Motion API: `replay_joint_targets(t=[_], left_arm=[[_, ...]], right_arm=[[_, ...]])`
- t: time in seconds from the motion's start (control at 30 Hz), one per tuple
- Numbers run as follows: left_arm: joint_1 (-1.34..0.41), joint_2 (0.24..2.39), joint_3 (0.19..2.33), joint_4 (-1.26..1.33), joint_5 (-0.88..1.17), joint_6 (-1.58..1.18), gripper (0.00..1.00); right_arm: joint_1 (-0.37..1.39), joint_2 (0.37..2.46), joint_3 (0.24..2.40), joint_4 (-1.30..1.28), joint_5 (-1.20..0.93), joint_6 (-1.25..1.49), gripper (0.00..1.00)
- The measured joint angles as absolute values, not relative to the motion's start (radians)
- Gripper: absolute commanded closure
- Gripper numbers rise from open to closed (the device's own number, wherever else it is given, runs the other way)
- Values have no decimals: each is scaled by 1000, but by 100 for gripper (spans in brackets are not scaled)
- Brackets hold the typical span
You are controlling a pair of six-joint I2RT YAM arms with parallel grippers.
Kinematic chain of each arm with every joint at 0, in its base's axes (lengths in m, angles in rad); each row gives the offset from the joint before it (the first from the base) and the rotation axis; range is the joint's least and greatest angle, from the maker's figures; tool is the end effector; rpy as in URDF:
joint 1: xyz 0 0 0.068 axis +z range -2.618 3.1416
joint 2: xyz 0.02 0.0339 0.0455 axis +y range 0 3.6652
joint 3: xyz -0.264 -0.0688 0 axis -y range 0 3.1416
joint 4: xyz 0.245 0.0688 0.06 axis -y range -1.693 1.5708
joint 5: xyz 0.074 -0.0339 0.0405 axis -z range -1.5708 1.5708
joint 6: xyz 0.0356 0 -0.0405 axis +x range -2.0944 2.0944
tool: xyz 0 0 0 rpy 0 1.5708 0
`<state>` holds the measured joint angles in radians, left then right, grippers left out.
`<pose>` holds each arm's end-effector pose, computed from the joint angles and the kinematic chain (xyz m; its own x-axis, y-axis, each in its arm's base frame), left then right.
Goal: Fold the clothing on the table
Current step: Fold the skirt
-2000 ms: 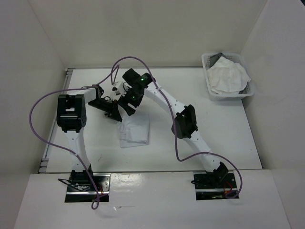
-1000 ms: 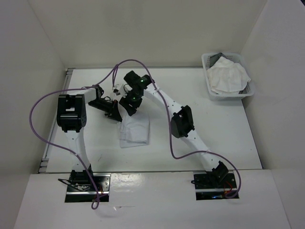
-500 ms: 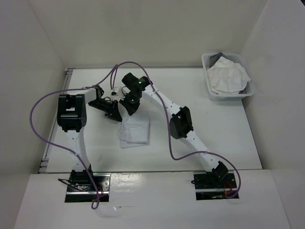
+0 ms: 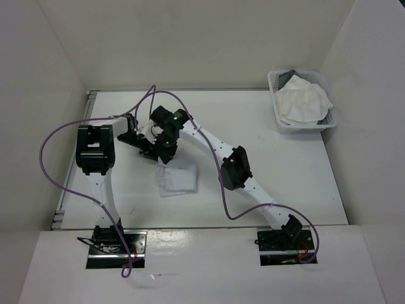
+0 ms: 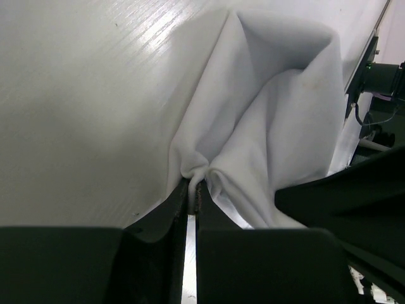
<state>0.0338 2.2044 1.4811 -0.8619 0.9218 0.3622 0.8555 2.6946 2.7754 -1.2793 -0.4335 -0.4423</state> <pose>0.3990 -0.0149 0.1136 -0.9458 0.1823 -0.2688 0.3243 0.5765 -0.7500 0.3403 0.4145 0.2082 -0.2160 -0.8409 -0.4962 -0.9712 0.1327 0.1979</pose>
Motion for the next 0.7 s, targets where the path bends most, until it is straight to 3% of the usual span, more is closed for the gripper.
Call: replay_joint_targets(t=[0.07,0.13,0.23,0.5,0.7], left_arm=[[34,2205,1481,-862,922,363,100],[34,2205,1481,-862,922,362,100],[34,2205,1481,-862,922,362,100],[34,2205,1481,-862,922,361,100],[34,2205,1481,-862,922,360,100]], right_arm=[[858,2695,2775,-1276,-411,-430,56],[857,2694,2775,-1272,-376,-412,42],[856,2682,2762,-1261,-317,-390,35],[870,2424,2557,-1197,-194,-334,40],[991,2275,2405,-1090,-181,-310,42]])
